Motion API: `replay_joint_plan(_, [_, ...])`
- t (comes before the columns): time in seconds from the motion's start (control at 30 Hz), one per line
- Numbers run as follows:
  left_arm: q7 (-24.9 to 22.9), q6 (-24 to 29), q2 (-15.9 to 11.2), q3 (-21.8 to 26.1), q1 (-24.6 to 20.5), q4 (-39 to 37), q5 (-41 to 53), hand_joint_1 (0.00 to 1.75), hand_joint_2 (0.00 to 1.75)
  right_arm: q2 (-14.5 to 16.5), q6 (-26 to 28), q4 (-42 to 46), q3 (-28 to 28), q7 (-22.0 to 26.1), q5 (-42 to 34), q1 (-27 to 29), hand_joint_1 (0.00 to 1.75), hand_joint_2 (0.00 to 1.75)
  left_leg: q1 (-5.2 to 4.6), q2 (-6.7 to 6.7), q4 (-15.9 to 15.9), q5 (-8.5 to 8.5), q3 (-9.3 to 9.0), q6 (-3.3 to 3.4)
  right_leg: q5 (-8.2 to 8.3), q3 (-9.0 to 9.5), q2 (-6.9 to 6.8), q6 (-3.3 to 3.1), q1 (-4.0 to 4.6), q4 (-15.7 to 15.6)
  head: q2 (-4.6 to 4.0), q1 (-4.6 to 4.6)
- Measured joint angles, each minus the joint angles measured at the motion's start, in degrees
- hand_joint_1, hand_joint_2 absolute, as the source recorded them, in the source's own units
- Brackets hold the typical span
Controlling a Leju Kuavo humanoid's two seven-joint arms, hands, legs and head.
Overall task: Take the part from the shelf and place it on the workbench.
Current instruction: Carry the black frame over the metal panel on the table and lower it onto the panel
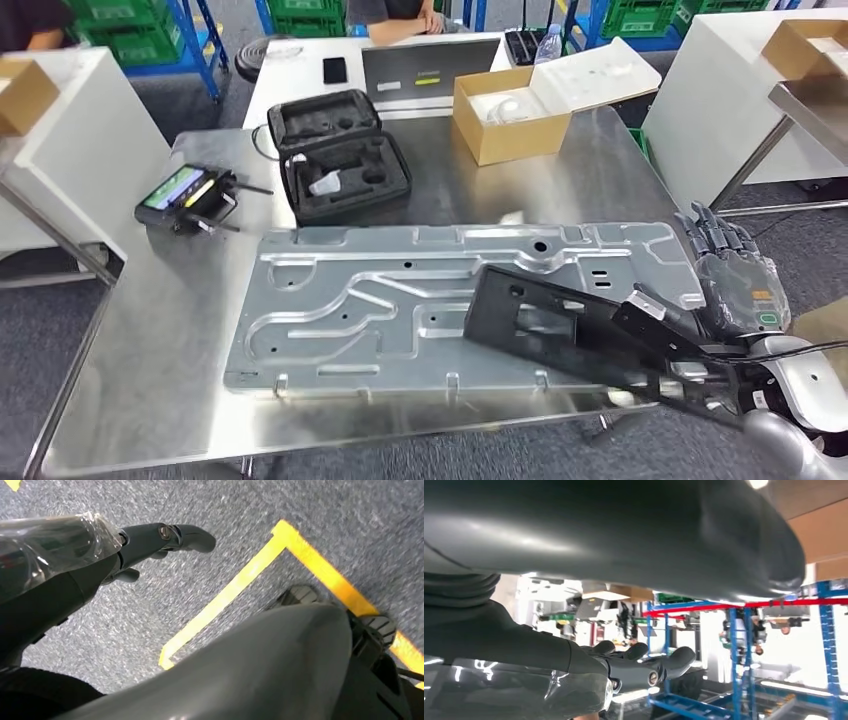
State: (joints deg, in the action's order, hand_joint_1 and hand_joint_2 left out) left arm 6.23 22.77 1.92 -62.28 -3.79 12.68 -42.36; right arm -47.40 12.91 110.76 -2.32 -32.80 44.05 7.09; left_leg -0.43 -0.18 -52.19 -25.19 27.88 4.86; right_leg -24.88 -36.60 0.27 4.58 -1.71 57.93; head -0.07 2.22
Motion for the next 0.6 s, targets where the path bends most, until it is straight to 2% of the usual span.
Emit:
replay_joint_plan(0.07, [0.0,0.0,0.0,-0.1,0.0,0.0,0.0,0.0,0.0,0.2,0.1,0.0,0.1,0.0,0.0,0.0,0.0,0.0,-0.02,0.15,0.0,1.03,1.14,0.28,-5.63,-2.19,-0.03,0.4,-0.02,7.5,0.0,0.15])
replay_joint_plan(0.1, [0.0,0.0,0.0,-0.1,0.0,0.0,0.0,0.0,0.0,0.3,0.1,0.0,0.3,0.0,0.0,0.1,0.0,0.0,-0.04,0.2,0.0,1.43,1.7,0.28,-7.25,-2.8,-0.03,0.62,-0.04,10.9,0.0,0.15])
replay_joint_plan(0.13, [0.0,0.0,0.0,-0.1,0.0,0.0,0.0,0.0,0.0,0.4,0.1,0.0,0.4,0.0,0.0,0.1,0.0,0.0,-0.03,0.27,-0.1,1.81,2.25,0.24,-7.61,-2.6,-0.04,0.81,-0.07,12.7,0.0,0.15])
replay_joint_plan(0.17, [0.0,0.0,0.0,-0.2,-0.1,0.0,0.0,0.0,0.0,0.5,0.2,0.0,0.5,0.0,0.0,0.1,0.0,0.0,0.04,0.3,-0.3,2.14,2.81,0.11,-6.85,-1.26,-0.05,1.0,-0.14,12.1,0.0,0.15])
replay_joint_plan(0.2, [0.0,0.0,0.0,-0.2,-0.1,0.0,0.0,0.0,0.0,0.5,0.2,0.0,0.6,0.1,0.0,0.1,0.0,0.0,0.15,0.32,-0.5,2.42,3.35,-0.07,-5.44,1.19,-0.07,1.2,-0.25,9.3,0.0,0.14])
replay_joint_plan(0.23, [0.0,0.0,0.0,-0.2,-0.1,0.0,0.0,0.0,0.0,0.6,0.3,0.0,0.6,0.1,0.0,0.1,0.0,0.0,0.2,0.32,-0.9,2.63,3.88,-0.3,-4.26,4.41,-0.08,1.45,-0.43,4.8,0.0,0.15])
replay_joint_plan(0.27, [0.0,0.0,0.0,-0.3,-0.2,0.0,0.0,0.0,0.0,0.6,0.4,0.0,0.6,0.2,0.1,0.0,0.0,0.0,0.23,0.27,-1.4,2.79,4.41,-0.58,-3.53,7.33,0.05,1.4,-0.41,0.5,0.01,0.16])
replay_joint_plan(0.3, [0.0,0.0,0.0,-0.3,-0.3,0.0,0.0,0.0,0.0,0.7,0.5,0.1,0.6,0.2,0.1,0.0,0.0,0.0,0.15,0.2,-1.8,2.95,4.76,-0.88,-3.22,9.27,0.2,1.1,-0.37,-2.5,0.01,0.18])
replay_joint_plan(0.33, [0.0,0.0,0.0,-0.3,-0.3,0.0,0.0,0.0,0.0,0.7,0.6,0.2,0.7,0.3,0.2,0.0,0.0,0.0,0.05,0.12,-2.1,3.14,5.05,-1.21,-3.35,10.14,0.34,0.63,-0.25,-4.1,0.01,0.17])
replay_joint_plan(0.37, [0.0,0.0,0.0,-0.3,-0.4,0.0,-0.1,0.0,0.0,0.8,0.7,0.2,0.7,0.4,0.3,-0.1,0.0,0.0,-0.01,0.03,-2.3,3.41,5.27,-1.57,-3.33,10.03,0.47,0.0,-0.03,-4.2,0.01,0.16])
replay_joint_plan(0.43, [0.0,0.1,-0.1,-0.3,-0.5,0.0,-0.1,0.0,0.0,0.9,0.8,0.3,0.8,0.6,0.3,-0.1,0.0,0.0,0.08,-0.07,-2.7,3.5,5.83,-2.23,-2.84,9.16,0.28,-1.1,-0.14,-4.0,0.0,0.11])
replay_joint_plan(0.47, [0.0,0.1,-0.1,-0.3,-0.5,0.0,-0.2,0.0,0.0,0.9,0.9,0.4,0.9,0.6,0.3,-0.1,0.0,0.0,0.18,-0.09,-3.8,2.35,6.46,-2.57,-2.41,8.67,0.16,-1.65,-0.21,-4.0,0.0,0.11])
replay_joint_plan(0.5, [0.0,0.1,-0.1,-0.4,-0.5,0.0,-0.2,0.0,0.0,1.0,0.9,0.5,0.9,0.7,0.3,-0.1,0.0,0.0,0.32,-0.1,-6.2,0.25,7.45,-2.92,-1.91,8.09,0.05,-2.14,-0.28,-4.0,0.0,0.09])
replay_joint_plan(0.57, [0.0,0.1,-0.1,-0.4,-0.7,0.0,-0.2,0.0,0.0,1.0,1.1,0.7,1.0,0.8,0.3,-0.1,0.0,0.0,0.49,-0.08,-14.0,-5.3,10.04,-3.5,-0.96,6.9,-0.03,-2.6,-0.18,-4.0,0.0,0.07])
replay_joint_plan(0.6, [0.0,0.1,-0.1,-0.4,-0.7,0.0,-0.2,0.0,0.0,1.1,1.1,0.7,1.0,0.9,0.3,-0.1,0.0,0.0,0.52,-0.08,-17.7,-7.14,10.99,-3.64,-0.53,6.3,-0.04,-2.63,-0.1,-4.0,0.0,0.06])
